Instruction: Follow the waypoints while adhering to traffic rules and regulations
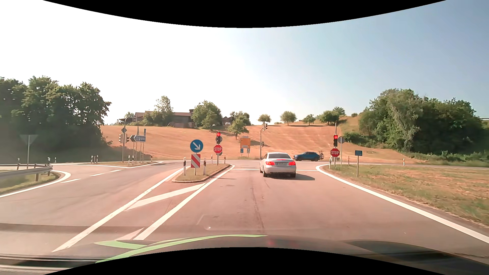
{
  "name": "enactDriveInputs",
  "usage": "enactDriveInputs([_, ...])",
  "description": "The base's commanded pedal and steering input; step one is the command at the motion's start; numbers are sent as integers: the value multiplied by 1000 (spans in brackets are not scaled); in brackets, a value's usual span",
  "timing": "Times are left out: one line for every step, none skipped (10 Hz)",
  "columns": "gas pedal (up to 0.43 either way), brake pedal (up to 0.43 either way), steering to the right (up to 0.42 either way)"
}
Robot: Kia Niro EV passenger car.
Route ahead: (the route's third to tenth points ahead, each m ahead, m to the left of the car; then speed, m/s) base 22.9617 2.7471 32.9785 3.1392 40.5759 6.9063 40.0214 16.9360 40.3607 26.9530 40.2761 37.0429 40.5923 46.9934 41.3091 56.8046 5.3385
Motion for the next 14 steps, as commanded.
enactDriveInputs([0,268,29])
enactDriveInputs([0,268,30])
enactDriveInputs([0,268,30])
enactDriveInputs([0,268,30])
enactDriveInputs([0,268,30])
enactDriveInputs([0,268,30])
enactDriveInputs([0,268,30])
enactDriveInputs([0,274,30])
enactDriveInputs([0,274,30])
enactDriveInputs([0,274,30])
enactDriveInputs([0,280,30])
enactDriveInputs([0,280,30])
enactDriveInputs([0,280,29])
enactDriveInputs([0,280,29])
